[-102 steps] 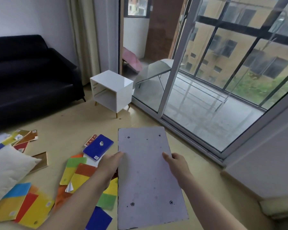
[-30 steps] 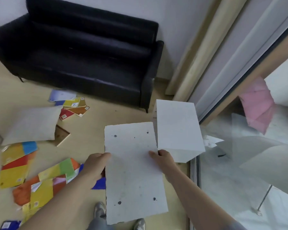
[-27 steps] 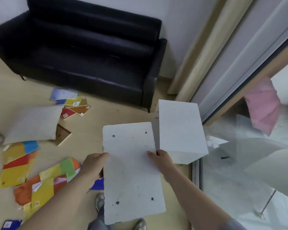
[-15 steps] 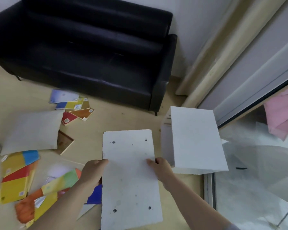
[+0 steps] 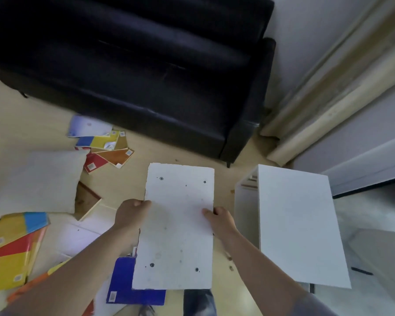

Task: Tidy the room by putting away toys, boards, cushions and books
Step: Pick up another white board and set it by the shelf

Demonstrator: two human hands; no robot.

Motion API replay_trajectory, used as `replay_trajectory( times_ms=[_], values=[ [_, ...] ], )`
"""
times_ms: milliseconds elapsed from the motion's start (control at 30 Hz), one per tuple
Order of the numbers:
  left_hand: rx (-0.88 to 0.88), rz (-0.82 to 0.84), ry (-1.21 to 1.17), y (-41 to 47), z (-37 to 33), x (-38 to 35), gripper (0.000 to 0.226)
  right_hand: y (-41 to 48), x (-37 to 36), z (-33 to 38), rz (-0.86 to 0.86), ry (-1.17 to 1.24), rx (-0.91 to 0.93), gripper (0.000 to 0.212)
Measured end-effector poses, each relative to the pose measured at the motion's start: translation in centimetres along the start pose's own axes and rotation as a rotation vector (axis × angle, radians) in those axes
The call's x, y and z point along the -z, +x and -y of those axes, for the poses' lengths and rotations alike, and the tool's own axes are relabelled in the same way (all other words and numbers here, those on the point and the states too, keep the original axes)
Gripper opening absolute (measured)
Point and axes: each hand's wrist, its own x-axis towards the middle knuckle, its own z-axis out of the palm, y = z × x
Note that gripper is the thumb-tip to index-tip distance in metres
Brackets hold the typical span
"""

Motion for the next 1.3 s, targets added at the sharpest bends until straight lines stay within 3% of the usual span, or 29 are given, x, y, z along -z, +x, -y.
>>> replay_trajectory(
  times_ms=[300,800,1300],
  values=[
    [-0.031,-0.125,0.121,11.0,-1.0,-5.2,0.033,12.5,-0.1,2.3,0.040,-0.047,-0.018,0.027],
    [0.020,-0.107,0.197,26.4,8.0,-14.1,0.032,30.0,-7.0,-6.6,0.011,-0.066,-0.126,0.031],
    [0.011,-0.064,0.242,37.0,16.0,-20.6,0.028,41.2,-11.6,-13.8,-0.004,-0.048,-0.172,0.029]
  ],
)
